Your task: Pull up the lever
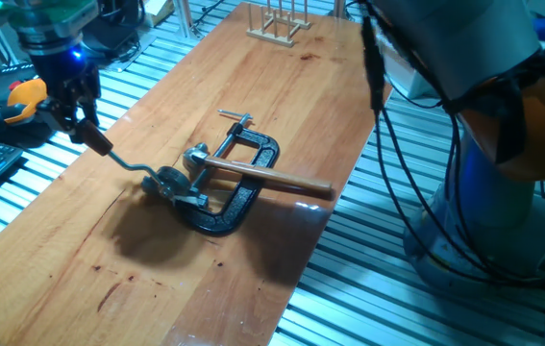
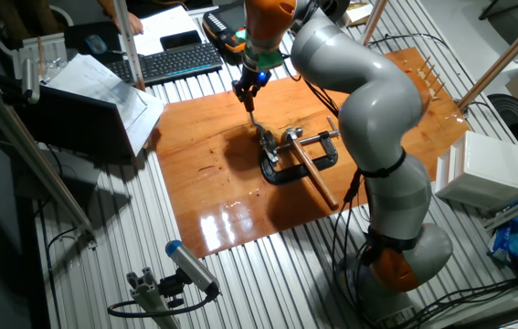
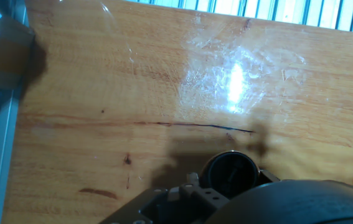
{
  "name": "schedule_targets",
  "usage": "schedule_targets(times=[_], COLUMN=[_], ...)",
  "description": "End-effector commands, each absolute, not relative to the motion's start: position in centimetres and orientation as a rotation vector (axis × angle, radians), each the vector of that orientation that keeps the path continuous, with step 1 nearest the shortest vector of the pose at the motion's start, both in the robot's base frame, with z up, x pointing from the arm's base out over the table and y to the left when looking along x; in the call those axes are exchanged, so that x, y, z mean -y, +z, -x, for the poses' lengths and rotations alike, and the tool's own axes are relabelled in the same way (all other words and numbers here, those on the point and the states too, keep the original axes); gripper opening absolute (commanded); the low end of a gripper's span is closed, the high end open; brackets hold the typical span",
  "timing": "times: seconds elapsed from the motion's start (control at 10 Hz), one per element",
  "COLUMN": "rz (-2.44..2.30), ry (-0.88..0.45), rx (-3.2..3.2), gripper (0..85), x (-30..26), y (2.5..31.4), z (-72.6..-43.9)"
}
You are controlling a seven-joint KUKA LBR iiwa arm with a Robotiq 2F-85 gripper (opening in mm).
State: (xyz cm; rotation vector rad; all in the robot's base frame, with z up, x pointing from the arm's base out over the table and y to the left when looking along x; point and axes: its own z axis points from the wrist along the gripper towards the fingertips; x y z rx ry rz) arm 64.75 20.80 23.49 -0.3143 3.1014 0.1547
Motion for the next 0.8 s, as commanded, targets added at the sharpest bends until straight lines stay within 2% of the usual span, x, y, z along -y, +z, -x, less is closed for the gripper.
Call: schedule_targets(times=[0.0,0.7], rz=[0.315,0.322], ry=[0.157,0.16], rx=[-3.099,-3.085], gripper=[0.0,0.0], x=[-20.74,-20.59], y=[23.44,23.26], z=[-64.62,-64.39])
